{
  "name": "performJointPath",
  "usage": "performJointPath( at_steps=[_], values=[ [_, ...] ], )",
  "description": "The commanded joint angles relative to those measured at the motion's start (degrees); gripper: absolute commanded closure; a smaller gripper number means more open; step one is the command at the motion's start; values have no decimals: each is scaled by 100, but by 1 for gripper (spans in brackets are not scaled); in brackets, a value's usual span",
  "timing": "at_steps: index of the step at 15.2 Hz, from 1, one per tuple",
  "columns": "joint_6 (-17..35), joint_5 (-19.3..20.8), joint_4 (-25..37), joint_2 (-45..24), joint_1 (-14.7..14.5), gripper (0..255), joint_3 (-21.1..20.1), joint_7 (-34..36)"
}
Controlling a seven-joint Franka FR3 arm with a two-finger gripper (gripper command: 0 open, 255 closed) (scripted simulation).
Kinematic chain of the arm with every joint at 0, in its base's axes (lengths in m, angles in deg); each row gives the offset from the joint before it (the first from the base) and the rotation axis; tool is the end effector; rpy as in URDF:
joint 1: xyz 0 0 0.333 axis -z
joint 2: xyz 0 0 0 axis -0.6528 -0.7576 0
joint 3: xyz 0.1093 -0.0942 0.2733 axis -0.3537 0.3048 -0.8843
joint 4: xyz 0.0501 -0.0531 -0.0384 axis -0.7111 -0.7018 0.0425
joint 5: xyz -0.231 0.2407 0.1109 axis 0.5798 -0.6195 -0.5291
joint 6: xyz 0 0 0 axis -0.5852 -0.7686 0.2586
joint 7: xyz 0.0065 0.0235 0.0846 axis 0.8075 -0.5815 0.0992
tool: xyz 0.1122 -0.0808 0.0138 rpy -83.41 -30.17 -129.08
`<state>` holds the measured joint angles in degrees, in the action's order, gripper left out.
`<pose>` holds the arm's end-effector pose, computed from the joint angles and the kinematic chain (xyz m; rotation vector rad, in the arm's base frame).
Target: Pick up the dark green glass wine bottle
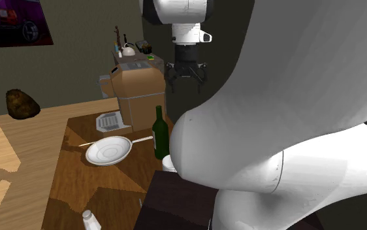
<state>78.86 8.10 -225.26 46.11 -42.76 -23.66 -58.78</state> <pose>0.3695 0.1481 0.3951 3.1218 0.0008 -0.1042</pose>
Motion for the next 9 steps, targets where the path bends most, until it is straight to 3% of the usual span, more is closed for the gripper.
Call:
performJointPath(
  at_steps=[1,9],
  values=[
    [388,93,92,-382,-7,0,-167,241],
    [1457,1098,999,-2172,-69,0,-579,1431]
  ],
)
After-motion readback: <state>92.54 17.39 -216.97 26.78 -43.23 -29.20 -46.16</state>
